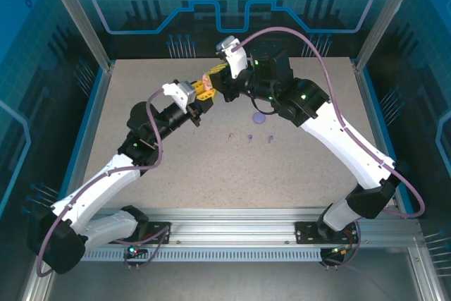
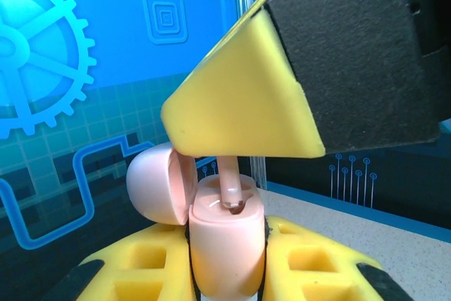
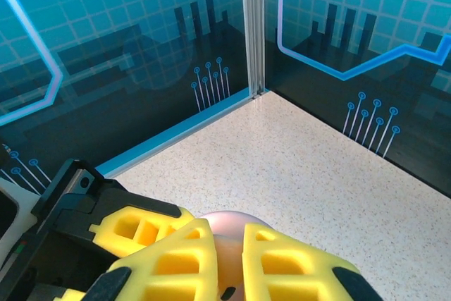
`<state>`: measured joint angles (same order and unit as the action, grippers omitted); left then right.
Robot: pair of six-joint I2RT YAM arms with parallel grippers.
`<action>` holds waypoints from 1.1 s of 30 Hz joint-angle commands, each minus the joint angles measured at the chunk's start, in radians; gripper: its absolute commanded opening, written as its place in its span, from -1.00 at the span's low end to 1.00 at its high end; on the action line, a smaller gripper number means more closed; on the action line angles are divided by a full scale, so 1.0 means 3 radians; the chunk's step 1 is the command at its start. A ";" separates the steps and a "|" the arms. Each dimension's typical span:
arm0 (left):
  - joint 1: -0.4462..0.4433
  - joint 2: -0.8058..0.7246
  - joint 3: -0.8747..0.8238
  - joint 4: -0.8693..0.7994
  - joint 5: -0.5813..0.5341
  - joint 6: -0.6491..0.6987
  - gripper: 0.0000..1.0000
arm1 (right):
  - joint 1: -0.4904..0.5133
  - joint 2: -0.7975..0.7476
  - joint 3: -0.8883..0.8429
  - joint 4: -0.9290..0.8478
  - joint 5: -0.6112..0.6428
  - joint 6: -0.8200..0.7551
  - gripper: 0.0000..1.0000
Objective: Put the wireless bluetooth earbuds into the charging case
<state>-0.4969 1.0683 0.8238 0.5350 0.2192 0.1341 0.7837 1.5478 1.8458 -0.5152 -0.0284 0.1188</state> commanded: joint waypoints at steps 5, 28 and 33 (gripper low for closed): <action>-0.0029 0.0008 0.0112 0.0064 0.0056 0.0074 -1.00 | -0.0084 -0.0072 -0.0096 0.0051 -0.0054 0.0082 -0.77; -0.0036 -0.0023 0.0128 0.0017 0.0036 0.0100 -1.00 | 0.0003 -0.0020 0.0025 -0.0220 -0.0325 -0.0339 -0.79; -0.0034 -0.0033 0.0136 0.0007 0.0022 0.0100 -1.00 | 0.0004 -0.0090 -0.0009 -0.0103 -0.0165 -0.0284 -0.79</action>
<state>-0.5053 1.0752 0.8242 0.5056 0.2268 0.1413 0.7723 1.5356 1.8275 -0.5346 -0.1036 0.0364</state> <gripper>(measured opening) 0.213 0.107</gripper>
